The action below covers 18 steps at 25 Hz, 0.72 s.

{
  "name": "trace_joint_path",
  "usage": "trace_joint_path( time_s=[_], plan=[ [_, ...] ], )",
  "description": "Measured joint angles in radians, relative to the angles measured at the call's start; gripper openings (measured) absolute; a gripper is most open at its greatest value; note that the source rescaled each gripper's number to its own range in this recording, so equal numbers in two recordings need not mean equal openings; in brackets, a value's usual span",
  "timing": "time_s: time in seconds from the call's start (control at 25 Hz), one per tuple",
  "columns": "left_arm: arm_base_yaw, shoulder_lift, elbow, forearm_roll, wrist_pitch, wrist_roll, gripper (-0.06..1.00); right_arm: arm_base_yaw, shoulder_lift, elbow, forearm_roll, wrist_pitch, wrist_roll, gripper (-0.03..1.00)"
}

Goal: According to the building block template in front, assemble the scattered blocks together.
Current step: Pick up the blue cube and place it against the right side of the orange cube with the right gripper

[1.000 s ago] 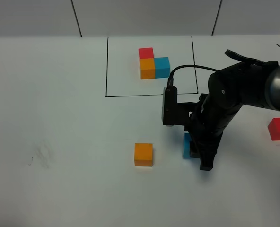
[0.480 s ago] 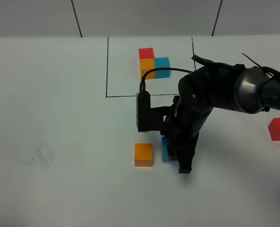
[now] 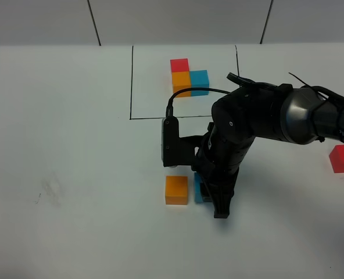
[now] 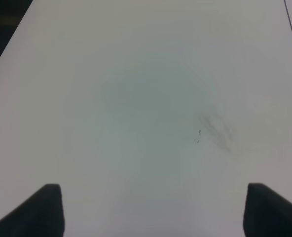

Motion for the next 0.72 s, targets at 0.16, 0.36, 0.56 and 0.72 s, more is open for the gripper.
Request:
trace_joint_path(
  time_s=[0.16,0.36,0.56,0.72],
  plan=[
    [0.000,0.000,0.000,0.000,0.000,0.000,0.66,0.000,0.023,-0.005,-0.001,-0.017,0.012,0.21],
    [0.000,0.000,0.000,0.000,0.000,0.000,0.66,0.000,0.039,-0.005,-0.001,-0.029,0.033,0.21],
    [0.000,0.000,0.000,0.000,0.000,0.000,0.66,0.000,0.044,-0.008,0.000,-0.040,0.051,0.21],
    [0.000,0.000,0.000,0.000,0.000,0.000,0.66,0.000,0.045,-0.008,0.002,-0.041,0.058,0.21]
  ],
)
